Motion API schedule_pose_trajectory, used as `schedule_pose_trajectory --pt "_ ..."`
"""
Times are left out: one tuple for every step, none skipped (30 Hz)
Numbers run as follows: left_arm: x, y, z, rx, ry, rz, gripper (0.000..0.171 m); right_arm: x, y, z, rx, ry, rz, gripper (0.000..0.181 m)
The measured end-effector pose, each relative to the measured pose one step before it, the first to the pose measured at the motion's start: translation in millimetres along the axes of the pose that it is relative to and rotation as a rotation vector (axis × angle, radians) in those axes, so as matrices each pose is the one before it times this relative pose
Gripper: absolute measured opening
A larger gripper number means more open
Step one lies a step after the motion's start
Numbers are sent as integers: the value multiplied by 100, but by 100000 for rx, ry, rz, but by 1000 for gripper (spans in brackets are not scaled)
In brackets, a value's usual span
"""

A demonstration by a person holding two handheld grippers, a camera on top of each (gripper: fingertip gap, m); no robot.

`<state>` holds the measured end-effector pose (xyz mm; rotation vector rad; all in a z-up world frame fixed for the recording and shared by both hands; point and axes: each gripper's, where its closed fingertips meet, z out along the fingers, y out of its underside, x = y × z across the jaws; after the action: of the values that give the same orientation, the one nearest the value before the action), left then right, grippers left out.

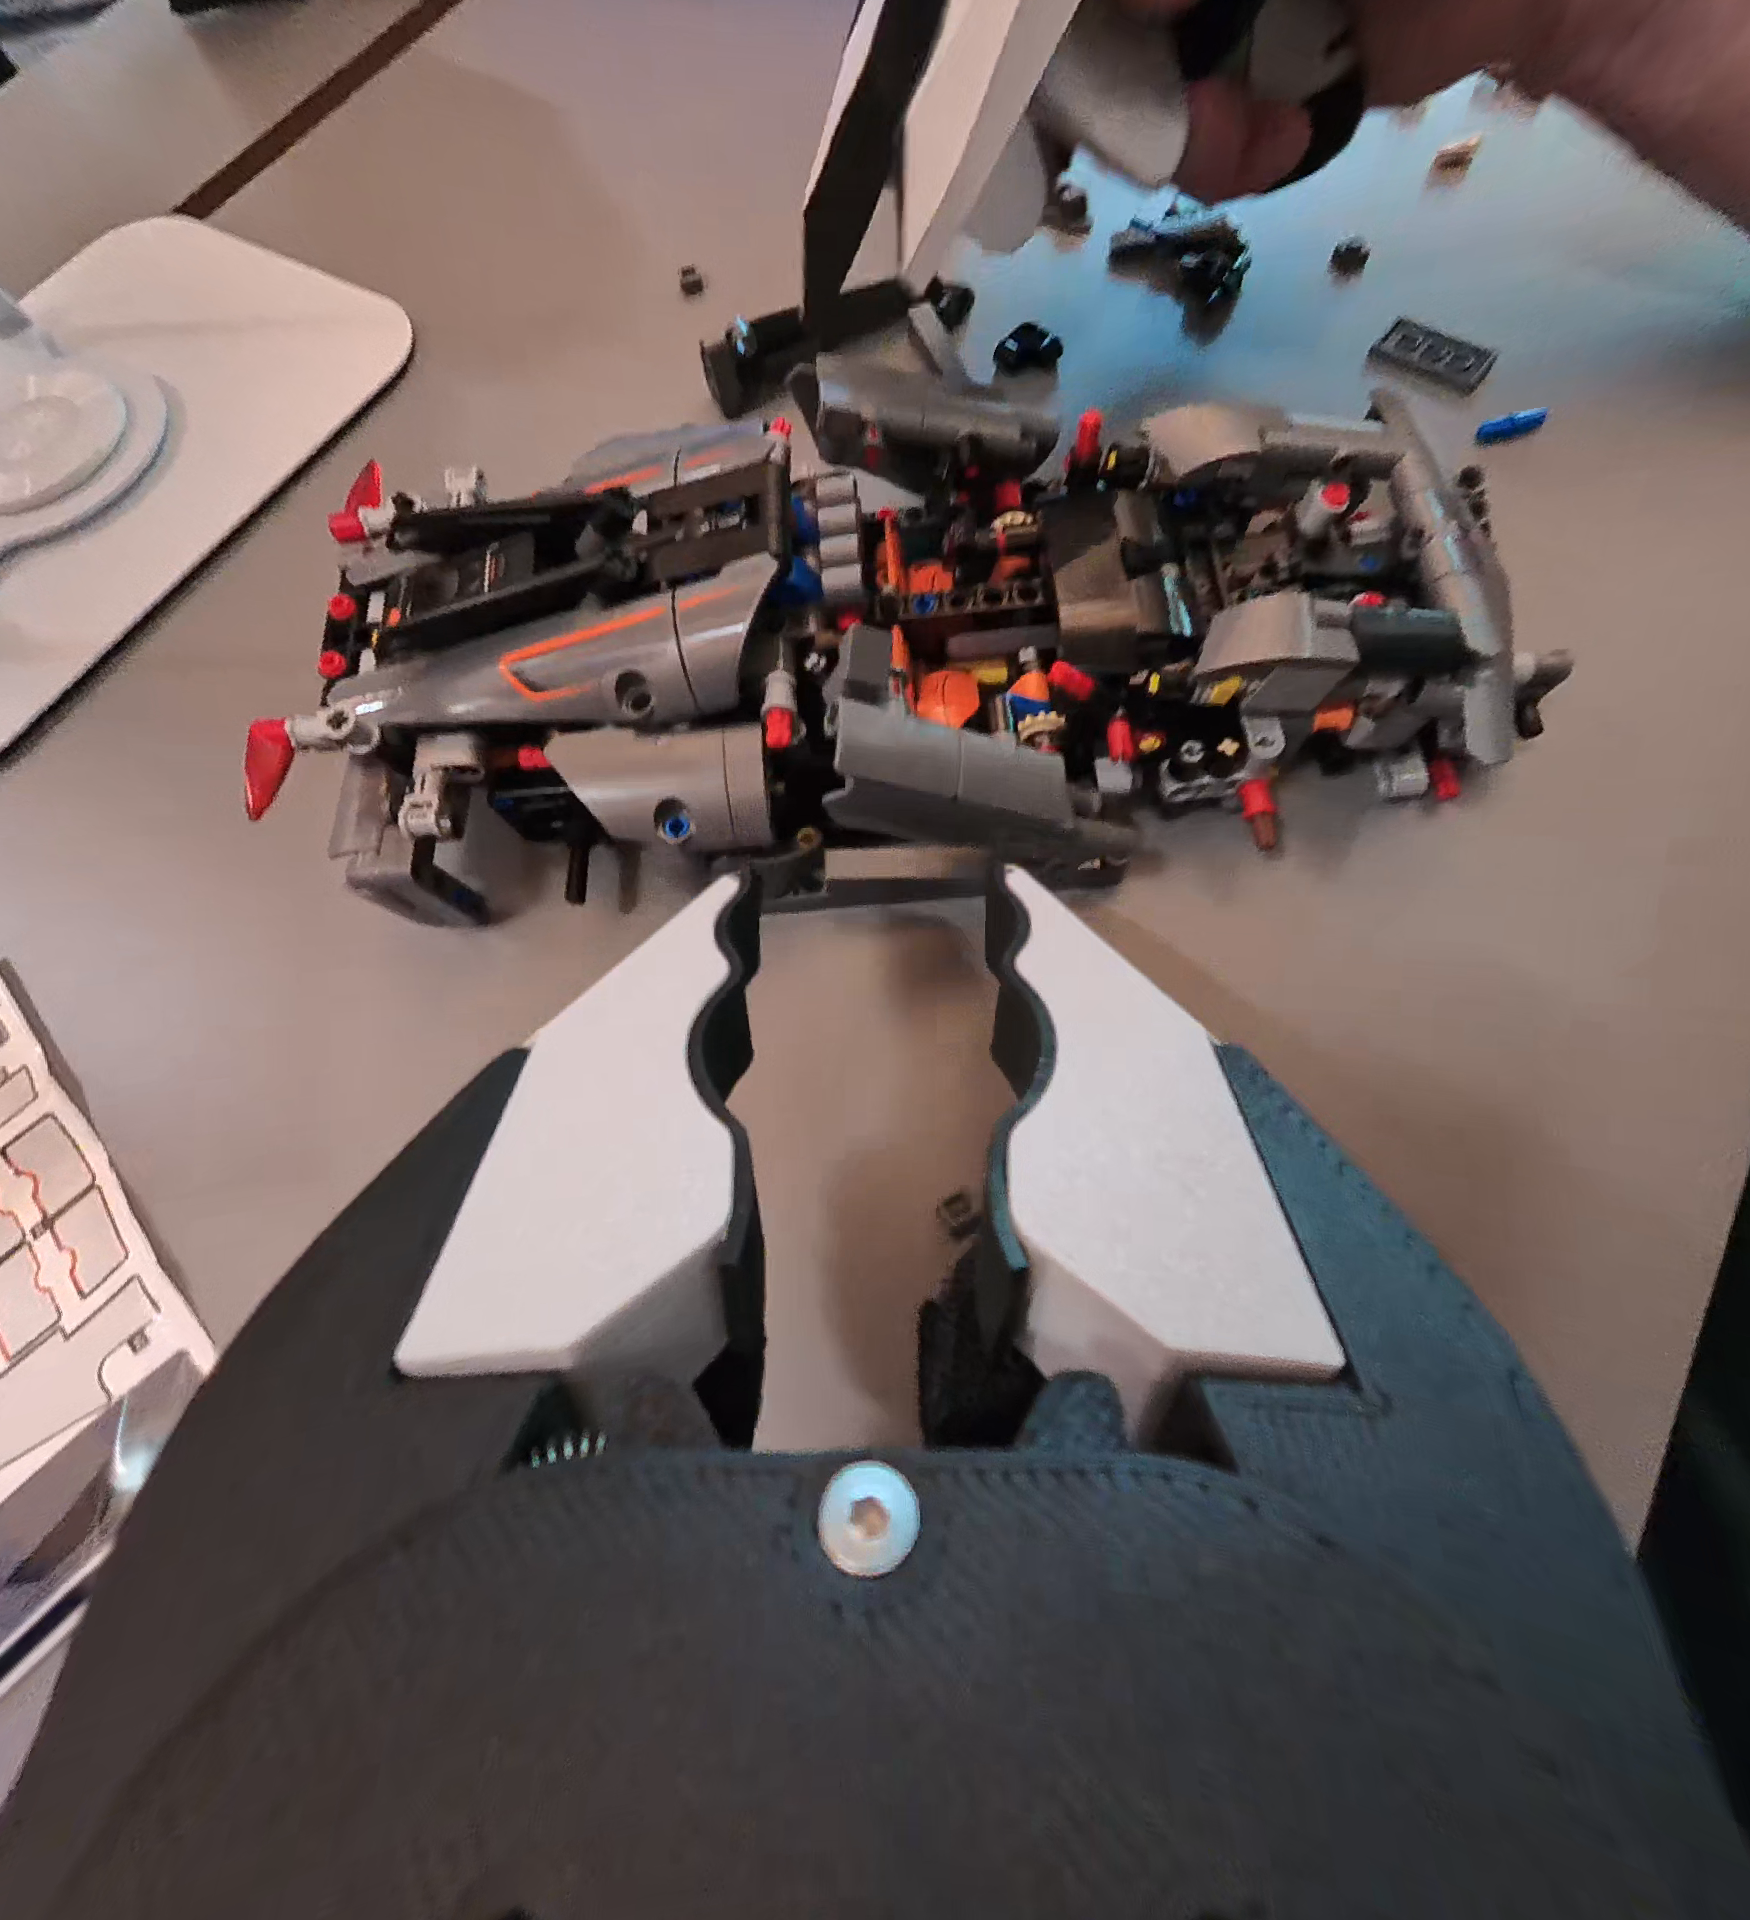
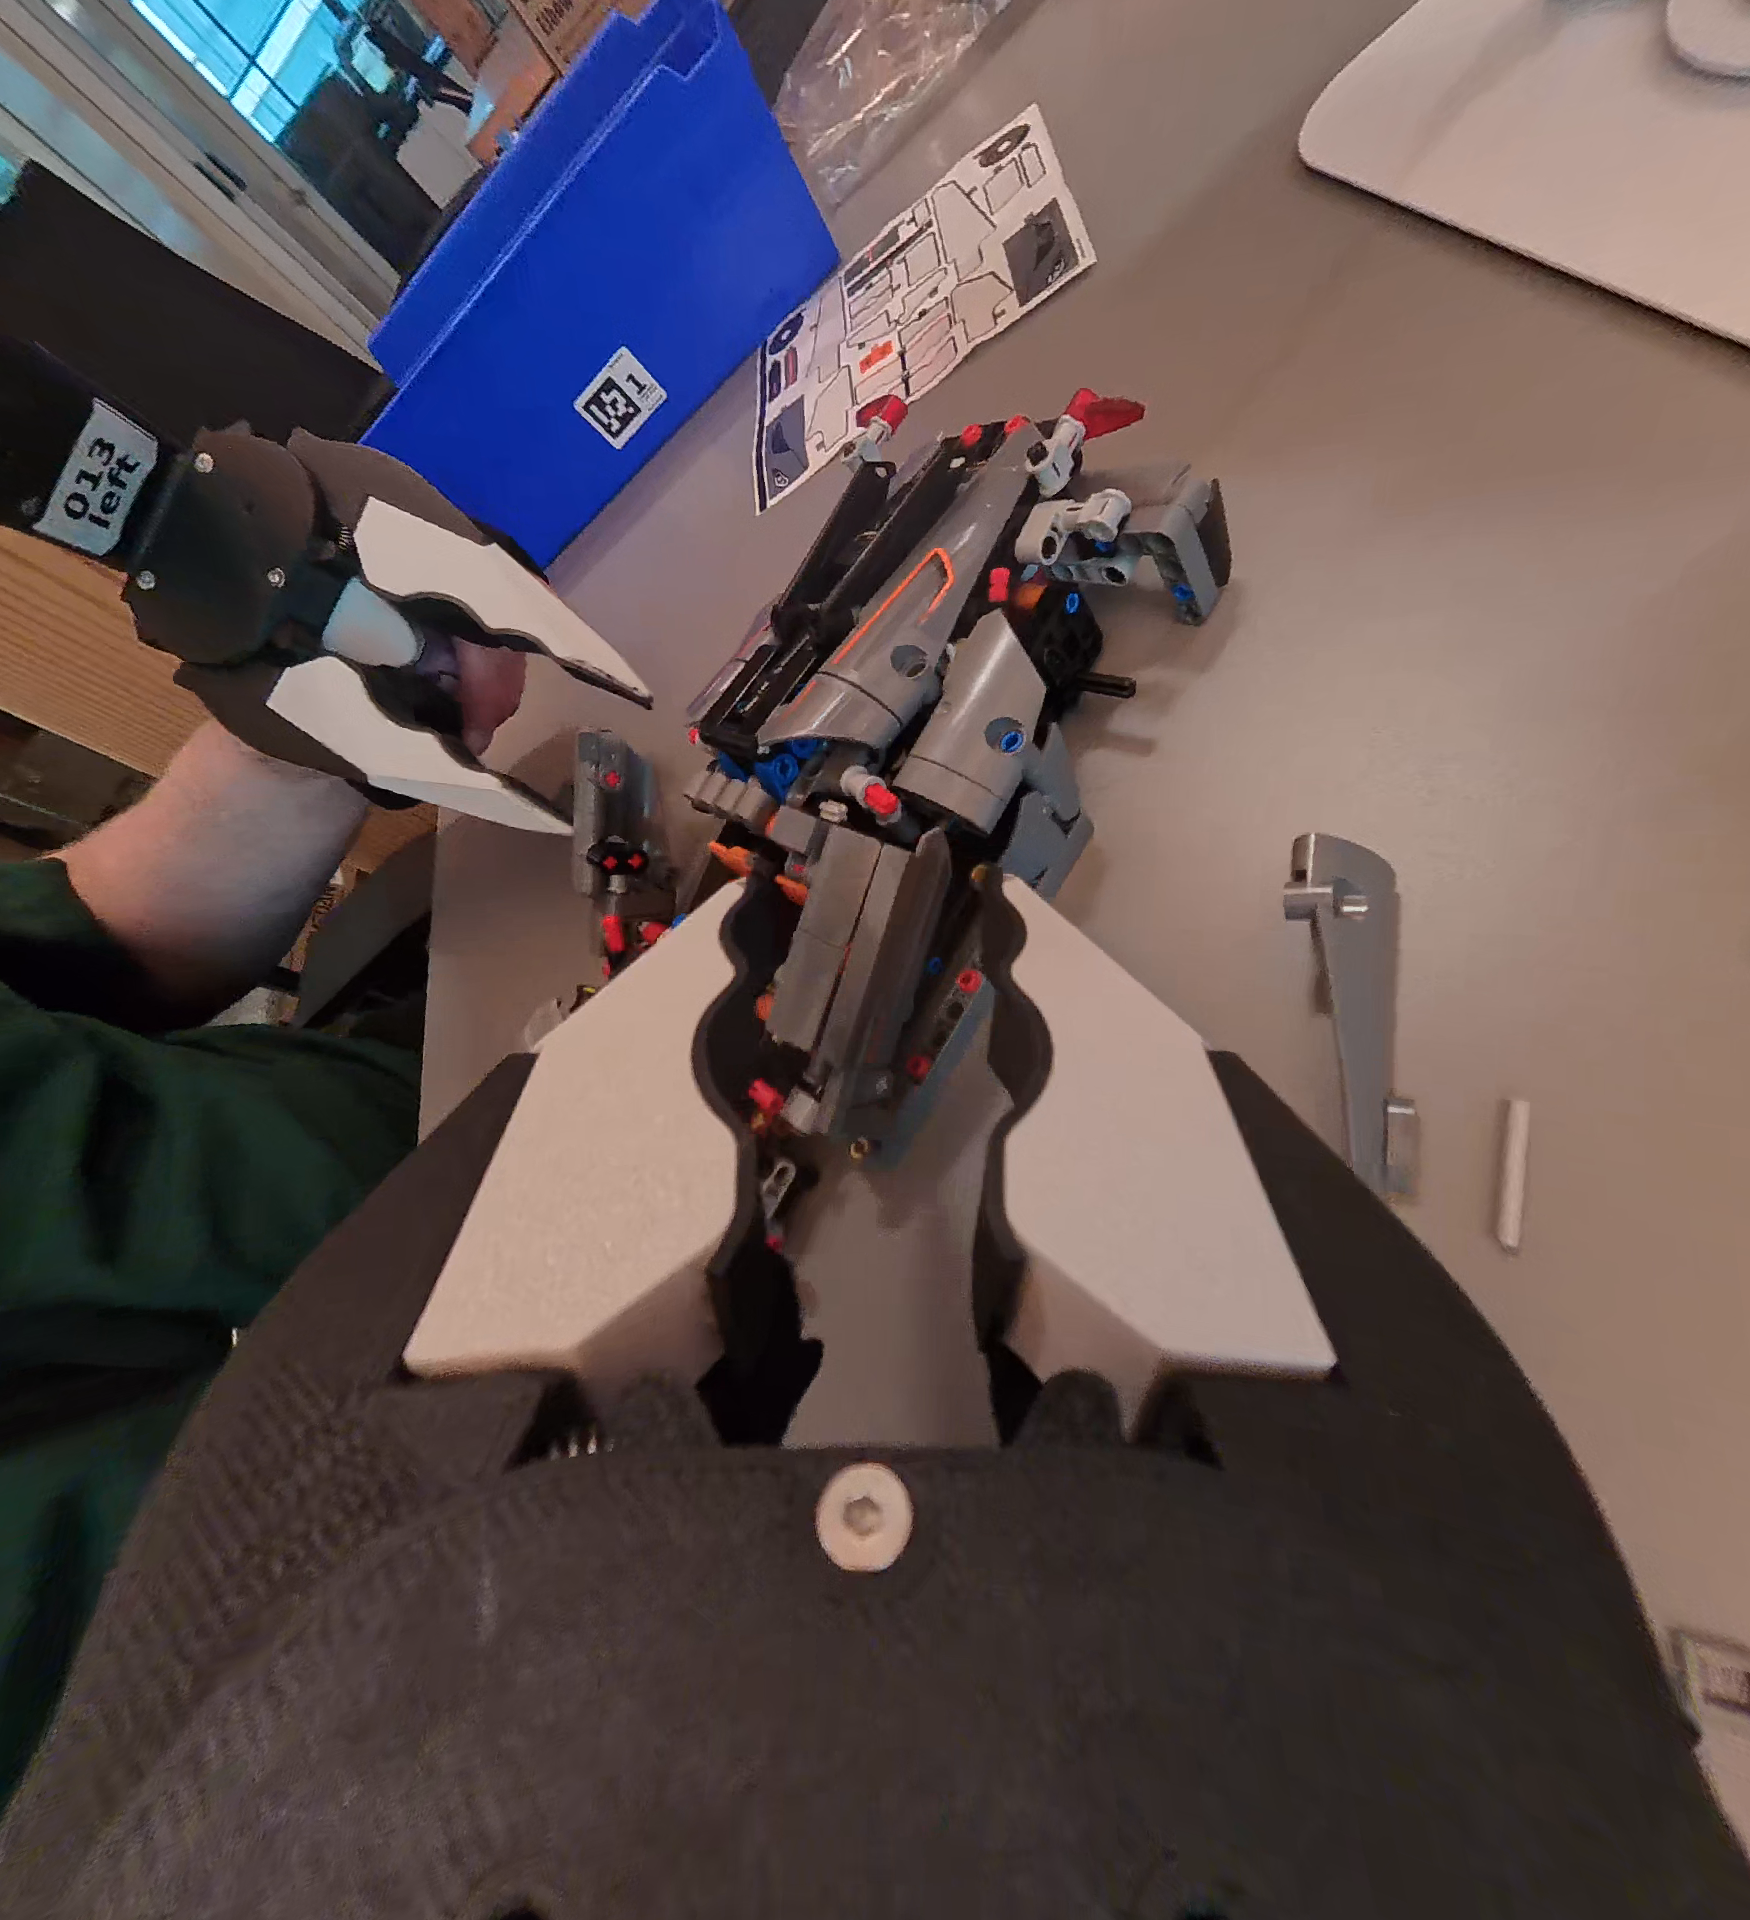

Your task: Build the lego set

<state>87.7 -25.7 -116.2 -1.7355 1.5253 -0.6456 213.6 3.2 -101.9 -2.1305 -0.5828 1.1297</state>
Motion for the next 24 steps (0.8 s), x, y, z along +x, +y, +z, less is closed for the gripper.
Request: schedule_pose_trajectory --pt "142 336 -63 -1279 78 -560 41 -269 171 -230 106 309 -271 39" --pt "303 159 -114 -172 1068 -1250 41 -214 292 -254 -333 837 -465 40" --pt "248 13 -170 809 681 -2014 39 -150 386 -265 -730 822 -273 40" --pt "308 -2 -131 869 930 -2437 37 -43 351 -316 -363 758 20 37" --pt "589 -9 -69 1009 2302 -1861 37 37 326 -316 66 453 403 34" --pt "482 64 3 503 1131 -1869 35 -42 339 -236 -229 -769 846 31" --pt "361 100 84 69 -3 -1871 33 -78 356 -153 -598 -1240 1085 30" --pt "350 272 146 -1135 -4 -2170 30 -15 325 -92 -960 -681 522 28" --pt "389 286 180 -1305 376 -2177 27 27 220 -62 -730 -370 -56 26" --pt "203 286 197 -1447 -527 -3291 23 35 170 -11 -792 -731 513 25" --pt "391 215 244 -1062 943 -3751 20 28 207 55 -1339 -1112 1038 22" --pt "381 167 277 -705 1085 -3570 20 -38 231 105 -1843 -1058 -80 18" --pt "109 115 240 -120 -570 -3202 19 45 201 141 -1806 -318 -536 17" --pt "3 131 228 -303 -953 -3655 18 82 226 171 -1992 -447 308 15" --pt "256 86 260 -190 1023 -3808 18 204 174 184 -1807 48 803 14" --pt "203 -87 185 966 773 -3891 18 145 187 201 -1661 -503 537 13" --pt "224 -115 160 913 892 -3656 18 -212 248 227 -1865 -2880 477 12" --pt "195 15 217 -126 724 -3417 18 -219 204 213 -1328 -3020 856 11" --pt "3 84 252 -390 -235 -3145 19 108 75 193 -691 -811 764 11" --pt "5 -20 221 422 -112 -2386 20 133 12 186 -348 -386 210 10" --pt "-34 3 220 181 -77 -2337 20 -27 62 192 -636 -1071 -369 9" --pt "-30 -87 166 700 265 -2282 20 44 -67 75 189 -526 -266 9" --pt "145 -183 114 1053 1603 -2184 20 -23 -42 4 175 -1094 396 8" --pt "252 -243 117 1497 2035 -2451 18 2 35 2 -6 -564 -313 8"
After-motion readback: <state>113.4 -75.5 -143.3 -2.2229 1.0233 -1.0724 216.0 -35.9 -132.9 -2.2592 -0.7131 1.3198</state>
